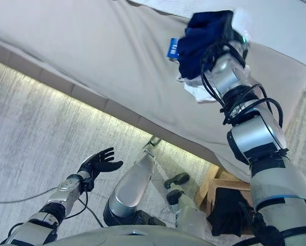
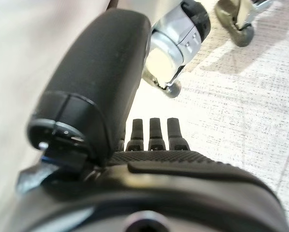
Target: Pick up the clothes from the bed and place them into the basket
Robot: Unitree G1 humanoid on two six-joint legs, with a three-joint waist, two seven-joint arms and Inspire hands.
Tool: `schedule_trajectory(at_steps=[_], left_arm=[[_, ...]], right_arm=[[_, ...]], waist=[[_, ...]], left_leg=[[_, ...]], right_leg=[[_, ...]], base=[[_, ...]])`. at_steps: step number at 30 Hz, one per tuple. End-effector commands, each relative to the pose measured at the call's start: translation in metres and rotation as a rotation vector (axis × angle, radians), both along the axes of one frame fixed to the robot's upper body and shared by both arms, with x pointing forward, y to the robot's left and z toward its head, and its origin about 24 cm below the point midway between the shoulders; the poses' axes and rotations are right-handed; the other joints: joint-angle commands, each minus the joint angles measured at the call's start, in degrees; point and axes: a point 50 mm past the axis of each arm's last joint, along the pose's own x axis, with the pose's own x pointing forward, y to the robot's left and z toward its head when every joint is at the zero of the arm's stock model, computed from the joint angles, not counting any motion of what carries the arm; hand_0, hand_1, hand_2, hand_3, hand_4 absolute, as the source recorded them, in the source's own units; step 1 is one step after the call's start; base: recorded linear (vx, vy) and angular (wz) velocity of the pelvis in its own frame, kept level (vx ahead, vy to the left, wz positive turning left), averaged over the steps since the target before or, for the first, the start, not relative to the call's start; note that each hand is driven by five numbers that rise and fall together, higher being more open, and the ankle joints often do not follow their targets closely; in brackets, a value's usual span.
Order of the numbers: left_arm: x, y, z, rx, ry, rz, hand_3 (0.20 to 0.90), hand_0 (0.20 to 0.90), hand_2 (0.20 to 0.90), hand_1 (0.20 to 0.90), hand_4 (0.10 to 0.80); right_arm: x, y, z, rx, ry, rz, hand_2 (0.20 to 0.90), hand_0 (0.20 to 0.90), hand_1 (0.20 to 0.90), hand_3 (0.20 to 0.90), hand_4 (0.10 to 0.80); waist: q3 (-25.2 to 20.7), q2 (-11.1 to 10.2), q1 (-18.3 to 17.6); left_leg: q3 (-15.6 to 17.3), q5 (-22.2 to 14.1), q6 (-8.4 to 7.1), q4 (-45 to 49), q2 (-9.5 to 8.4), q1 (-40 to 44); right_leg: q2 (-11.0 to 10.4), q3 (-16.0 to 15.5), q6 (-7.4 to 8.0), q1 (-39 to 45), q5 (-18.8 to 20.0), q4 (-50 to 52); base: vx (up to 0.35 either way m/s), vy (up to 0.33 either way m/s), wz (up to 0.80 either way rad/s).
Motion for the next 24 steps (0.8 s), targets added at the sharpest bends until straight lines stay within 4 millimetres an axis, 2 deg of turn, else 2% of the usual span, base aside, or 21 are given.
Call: schedule_trajectory(at_steps=[1,2,5,6,11,13,20,24], left_arm=[[-0.062,0.007,-0.029,0.047,0.168,-0.004,0.9,0.9,0.9,0.9,0.8],[-0.064,0.008,-0.03,0.049,0.172,-0.006,0.9,0.9,0.9,0.9,0.8],[-0.08,0.007,-0.038,0.071,0.237,-0.017,0.9,0.9,0.9,0.9,0.8],[-0.087,0.007,-0.041,0.078,0.27,-0.023,0.9,0.9,0.9,0.9,0.8],[-0.11,0.003,-0.052,0.12,0.377,-0.05,0.9,0.9,0.9,0.9,0.8],[-0.117,0.001,-0.056,0.128,0.416,-0.049,0.9,0.9,0.9,0.9,0.8],[-0.12,-0.006,-0.06,0.112,0.481,-0.063,0.9,0.9,0.9,0.9,0.8],[-0.117,-0.013,-0.061,0.097,0.486,-0.095,0.9,0.9,0.9,0.9,0.8]], right_arm=[[-0.047,-0.018,0.055,0.047,-0.456,0.021,0.3,0.3,0.3,0.2,0.1],[-0.048,-0.018,0.054,0.049,-0.459,0.021,0.3,0.3,0.3,0.2,0.1],[-0.067,-0.024,0.057,0.058,-0.56,0.03,0.3,0.3,0.3,0.2,0.1],[-0.074,-0.029,0.056,0.05,-0.581,0.02,0.3,0.3,0.3,0.2,0.1],[-0.093,-0.046,0.049,0.068,-0.643,-0.02,0.3,0.3,0.3,0.2,0.1],[-0.102,-0.052,0.047,0.067,-0.677,-0.041,0.3,0.3,0.3,0.2,0.1],[-0.127,-0.074,0.049,0.03,-0.747,-0.122,0.3,0.3,0.3,0.2,0.1],[-0.136,-0.092,0.037,0.021,-0.706,-0.15,0.3,0.3,0.3,0.2,0.1]], waist=[[-9.64,-1.91,-3.77],[-9.8,-1.93,-3.76],[-13.12,-2.23,-5.62],[-14.68,-2.04,-6.52],[-20.15,-2.04,-10.23],[-22.08,-1.74,-12.54],[-25.29,0.15,-19.13],[-25.78,1.18,-22.59]], left_leg=[[4.98,-3.86,3.51,-11.07,0.06,7.87],[5.04,-3.83,3.5,-11.22,0.1,8.06],[5.67,-3.59,3.34,-13.03,0.0,10.81],[6.09,-2.54,3.69,-13.11,-0.46,11.19],[7.79,-3.61,3.78,-13.73,-0.52,14.79],[9.45,-4.25,3.77,-14.1,-0.33,16.66],[15.12,-6.01,3.78,-14.51,0.46,20.74],[17.63,-7.18,4.06,-14.35,0.71,22.7]], right_leg=[[0.28,4.08,0.11,2.47,-3.59,6.16],[0.35,4.17,0.1,2.65,-3.56,5.99],[1.57,6.13,0.18,5.24,-3.9,3.37],[1.85,6.15,0.15,5.84,-2.76,2.17],[2.76,9.01,0.33,7.91,-2.94,-0.32],[3.26,10.61,0.16,8.59,-3.01,-1.65],[4.03,14.47,-0.69,8.51,-2.74,-3.22],[4.32,16.71,-1.07,7.8,-2.87,-2.45]], base=[[0.112,0.023,-0.39],[0.082,-0.014,-0.38],[0.068,-0.027,-0.23],[0.021,-0.003,-0.26],[0.091,-0.04,-0.25],[0.073,-0.055,-0.3],[0.029,-0.066,-0.45],[0.055,-0.091,-0.5]])
